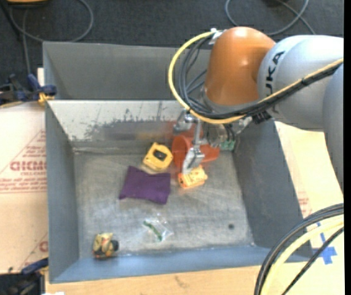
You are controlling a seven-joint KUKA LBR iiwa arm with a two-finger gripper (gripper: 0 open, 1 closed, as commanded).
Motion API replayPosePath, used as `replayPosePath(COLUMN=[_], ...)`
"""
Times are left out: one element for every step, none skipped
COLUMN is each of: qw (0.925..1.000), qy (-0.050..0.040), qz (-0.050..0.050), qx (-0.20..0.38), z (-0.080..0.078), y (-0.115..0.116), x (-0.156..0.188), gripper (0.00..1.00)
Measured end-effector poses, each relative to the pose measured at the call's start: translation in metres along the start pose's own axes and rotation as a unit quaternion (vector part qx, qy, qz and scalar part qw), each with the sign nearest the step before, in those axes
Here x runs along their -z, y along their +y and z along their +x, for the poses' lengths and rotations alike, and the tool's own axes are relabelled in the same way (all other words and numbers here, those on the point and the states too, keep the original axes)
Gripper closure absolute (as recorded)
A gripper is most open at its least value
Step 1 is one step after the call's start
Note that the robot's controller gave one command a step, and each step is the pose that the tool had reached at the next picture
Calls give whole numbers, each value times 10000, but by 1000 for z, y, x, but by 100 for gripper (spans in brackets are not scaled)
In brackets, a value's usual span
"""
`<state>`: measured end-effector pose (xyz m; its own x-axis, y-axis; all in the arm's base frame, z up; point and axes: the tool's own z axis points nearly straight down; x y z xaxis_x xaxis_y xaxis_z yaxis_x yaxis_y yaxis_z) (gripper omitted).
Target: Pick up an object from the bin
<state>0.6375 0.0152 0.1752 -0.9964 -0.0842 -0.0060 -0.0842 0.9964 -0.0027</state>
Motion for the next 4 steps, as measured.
replayPosePath(qw=[9986, 9986, 9963, 9952], qy=[7, 7, 38, -1], qz=[-11, -11, -15, -29], qx=[532, 531, 860, 973], z=[21, 21, 20, -28], y=[12, 12, 10, 119], x=[-73, -73, -31, -95], gripper=[100, 100, 100, 0])
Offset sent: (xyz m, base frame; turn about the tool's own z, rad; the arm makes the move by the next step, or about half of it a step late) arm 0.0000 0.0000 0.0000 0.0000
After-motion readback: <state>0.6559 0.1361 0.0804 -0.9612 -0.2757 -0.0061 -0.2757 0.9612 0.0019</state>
